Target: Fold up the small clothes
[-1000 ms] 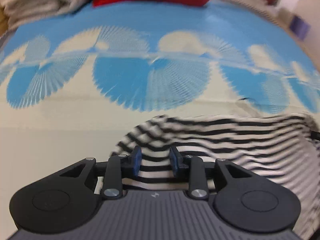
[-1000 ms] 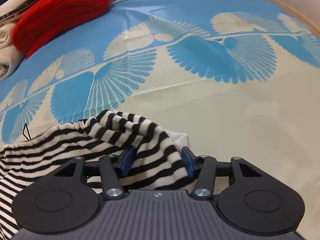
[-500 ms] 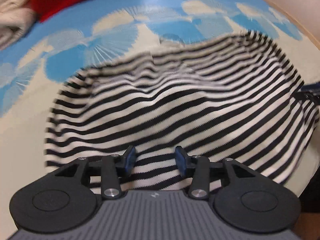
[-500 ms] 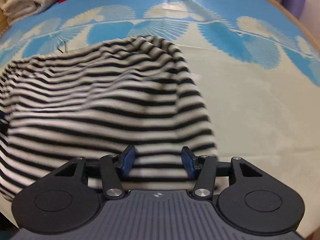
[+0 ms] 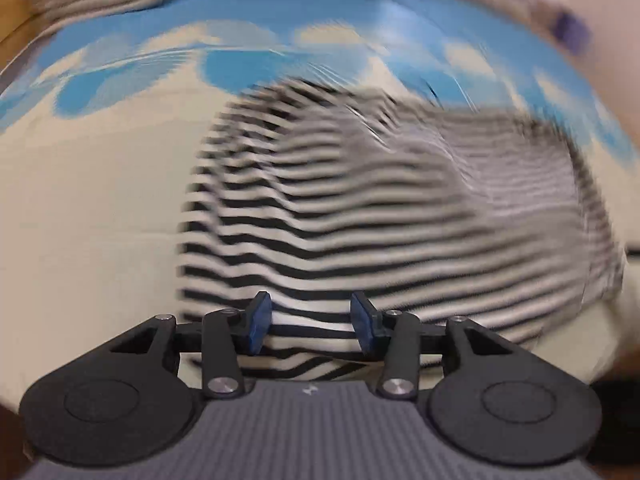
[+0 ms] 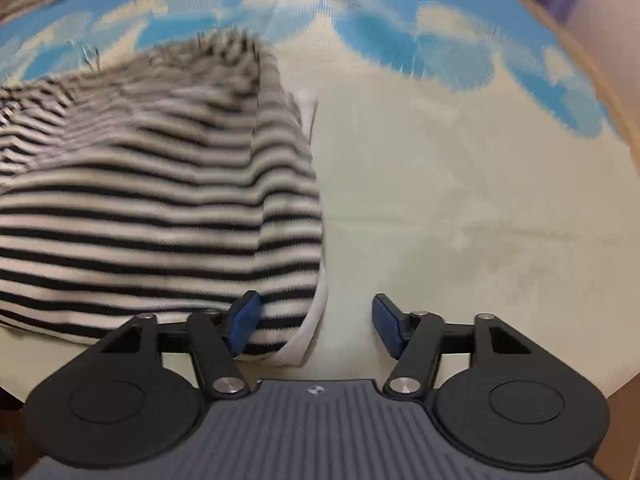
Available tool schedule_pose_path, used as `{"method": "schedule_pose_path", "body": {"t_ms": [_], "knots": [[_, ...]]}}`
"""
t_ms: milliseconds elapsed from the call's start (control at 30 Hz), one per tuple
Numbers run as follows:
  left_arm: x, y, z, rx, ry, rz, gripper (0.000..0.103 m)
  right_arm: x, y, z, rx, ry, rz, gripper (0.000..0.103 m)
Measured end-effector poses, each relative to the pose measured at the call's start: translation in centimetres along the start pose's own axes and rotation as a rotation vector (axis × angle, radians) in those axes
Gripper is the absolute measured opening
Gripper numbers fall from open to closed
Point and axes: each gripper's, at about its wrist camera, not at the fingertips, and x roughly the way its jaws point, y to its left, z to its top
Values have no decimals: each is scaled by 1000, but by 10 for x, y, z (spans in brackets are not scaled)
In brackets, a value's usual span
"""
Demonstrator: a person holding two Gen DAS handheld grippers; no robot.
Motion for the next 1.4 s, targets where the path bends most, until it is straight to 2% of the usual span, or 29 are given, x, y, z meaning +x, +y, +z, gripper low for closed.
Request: {"method": "schedule_pose_path", "body": {"t_ms": [133,200,267,400,500,733,833,967,1000,1033,1067,1167,1267,1333,1400], "knots": [[-16,34,-14,-230,-33,4,49,-59,-12,4,44,-196,52,61],[-13,42,-20,-287,-27,10,49,-83,-20,2,65,-288,68,62],[-7,44,-25,-333,-10,18,49,-98,-31,-1,89,-336,68,62],[9,56,-32,-479,30,20,49,-93,-49,1,186,-308,105,62],[23,59,-37,-569,67,39,49,-82,-47,5,207,-284,119,62],[29,54,-45,-653,70,92,50,-75,-47,9,208,-288,118,62],[24,54,-48,-706,73,136,55,-74,-54,9,239,-284,124,62],[30,50,-46,-671,54,130,55,-71,-59,10,260,-276,120,62],[30,50,-45,-672,40,121,41,-71,-59,11,264,-278,117,62],[30,51,-44,-678,29,98,20,-71,-59,11,267,-278,113,62],[30,52,-43,-682,20,66,14,-70,-60,12,271,-277,106,62],[20,41,-33,-622,-14,90,13,-69,-65,13,287,-271,52,62],[-5,14,-15,-499,-118,106,12,-66,-75,12,322,-251,-15,62],[-24,-12,-1,-407,-195,79,11,-65,-83,11,357,-244,-41,62],[-43,-44,16,-307,-274,-2,11,-66,-90,10,383,-251,-58,61]]}}
